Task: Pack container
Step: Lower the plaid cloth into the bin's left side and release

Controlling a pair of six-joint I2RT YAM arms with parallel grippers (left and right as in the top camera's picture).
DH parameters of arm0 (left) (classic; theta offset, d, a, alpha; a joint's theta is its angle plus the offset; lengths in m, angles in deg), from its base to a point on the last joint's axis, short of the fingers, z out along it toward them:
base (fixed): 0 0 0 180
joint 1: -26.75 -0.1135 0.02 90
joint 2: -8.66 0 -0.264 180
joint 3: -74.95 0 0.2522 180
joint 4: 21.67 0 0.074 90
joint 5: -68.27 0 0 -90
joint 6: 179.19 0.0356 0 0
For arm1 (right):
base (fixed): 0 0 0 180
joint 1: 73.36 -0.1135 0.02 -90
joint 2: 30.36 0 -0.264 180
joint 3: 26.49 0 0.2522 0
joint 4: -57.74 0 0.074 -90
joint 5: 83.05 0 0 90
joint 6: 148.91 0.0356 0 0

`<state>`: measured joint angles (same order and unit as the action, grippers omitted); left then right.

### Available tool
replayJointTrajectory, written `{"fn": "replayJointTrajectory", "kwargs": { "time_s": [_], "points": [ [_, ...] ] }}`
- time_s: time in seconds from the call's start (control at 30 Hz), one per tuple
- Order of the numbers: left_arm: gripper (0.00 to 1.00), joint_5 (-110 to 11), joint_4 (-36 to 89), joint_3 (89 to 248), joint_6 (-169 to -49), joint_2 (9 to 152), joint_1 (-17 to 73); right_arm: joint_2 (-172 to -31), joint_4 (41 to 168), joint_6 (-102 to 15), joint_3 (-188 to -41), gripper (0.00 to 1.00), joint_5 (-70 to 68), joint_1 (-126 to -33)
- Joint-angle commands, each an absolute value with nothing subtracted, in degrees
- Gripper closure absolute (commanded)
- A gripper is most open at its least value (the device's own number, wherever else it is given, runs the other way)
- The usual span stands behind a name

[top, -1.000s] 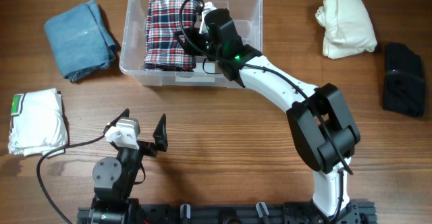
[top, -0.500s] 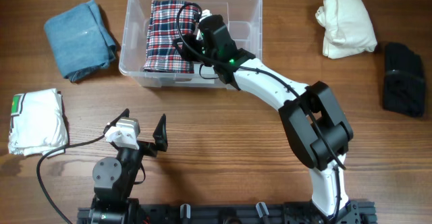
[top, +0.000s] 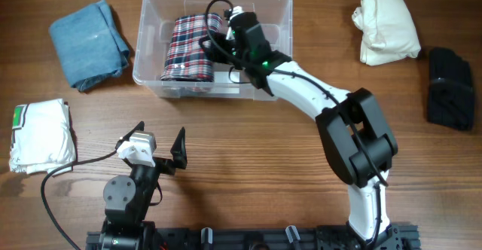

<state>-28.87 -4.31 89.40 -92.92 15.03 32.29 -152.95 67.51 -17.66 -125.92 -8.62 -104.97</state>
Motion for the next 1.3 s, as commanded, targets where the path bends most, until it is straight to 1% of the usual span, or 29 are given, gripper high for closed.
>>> {"fn": "replayJointTrajectory", "kwargs": {
  "time_s": [0.0,0.07,0.1,0.2,0.47,0.57,0.67,0.7,0.83,0.87,0.9,0.93,0.97,1.0,1.03,1.07,1.13,1.17,1.2,1.27],
  "points": [
    [0.0,-28.71,-4.22,89.03,-93.0,14.83,32.53,-150.35,70.35,-23.99,-127.43,0.66,-8.67,-103.23],
    [0.0,-28.71,-4.22,89.03,-93.0,14.83,32.53,-150.35,74.39,-26.38,-127.43,0.69,-5.5,-102.99],
    [0.0,-28.71,-4.22,89.03,-93.0,14.83,32.53,-150.35,76.16,-28.26,-127.43,0.74,-4.58,-103.01],
    [0.0,-28.71,-4.22,89.03,-93.0,14.83,32.53,-150.37,80.53,-30.9,-127.43,0.8,-2.77,-103.03],
    [0.0,-28.71,-4.22,89.03,-93.0,14.83,32.53,-150.37,82.98,-33.5,-127.43,0.81,-1.76,-103.75],
    [0.0,-28.71,-4.22,89.03,-93.0,14.83,32.53,-150.37,82.96,-34.16,-127.43,0.89,-0.01,-105.08],
    [0.0,-28.71,-4.22,89.03,-93.0,14.83,32.53,-150.37,84.34,-35.03,-127.88,0.9,3.38,-106.13],
    [0.0,-28.71,-4.22,89.03,-93.0,14.83,32.53,-150.37,86.11,-36.39,-129.09,0.9,4.71,-106.35],
    [0.0,-28.71,-4.22,89.03,-93.0,14.83,32.53,-150.37,101.39,-42.01,-142.55,0.9,8.25,-106.33],
    [0.0,-28.71,-4.22,89.03,-93.0,14.83,32.53,-150.37,103.37,-42.66,-144.5,0.9,8.38,-106.33],
    [0.0,-28.71,-4.22,89.03,-93.0,14.83,32.53,-150.37,111.83,-46.66,-152.06,0.82,8.21,-106.31],
    [0.0,-28.71,-4.22,89.03,-93.0,14.83,32.53,-150.35,113.17,-50.44,-153.26,0.73,6.22,-106.31],
    [0.0,-28.71,-4.22,89.03,-93.0,14.83,32.53,-150.04,113.25,-53.15,-153.52,0.61,4.12,-106.33],
    [0.0,-28.71,-4.22,89.03,-93.0,14.83,32.53,-149.91,112.88,-55.8,-153.5,0.56,0.69,-106.42],
    [0.0,-28.71,-4.22,89.03,-93.0,14.83,32.53,-149.82,114.3,-55.6,-153.5,0.59,-3.07,-106.39],
    [0.0,-28.71,-4.22,89.03,-93.0,14.83,32.53,-149.84,114.46,-54.35,-153.37,0.72,-3.68,-106.39],
    [0.0,-28.71,-4.22,89.03,-93.0,14.83,32.53,-149.95,114.41,-51.1,-153.17,0.83,-1.67,-106.29],
    [0.0,-28.71,-4.22,89.03,-93.0,14.83,32.53,-149.95,114.48,-47.16,-153.17,0.91,2.74,-106.29],
    [0.0,-28.71,-4.22,89.03,-93.0,14.83,32.53,-149.95,114.91,-43.73,-153.17,0.96,7.31,-106.31],
    [0.0,-28.71,-4.22,89.03,-93.0,14.83,32.53,-150.04,116.23,-45.02,-153.17,0.96,10.78,-106.59]
  ]
}}
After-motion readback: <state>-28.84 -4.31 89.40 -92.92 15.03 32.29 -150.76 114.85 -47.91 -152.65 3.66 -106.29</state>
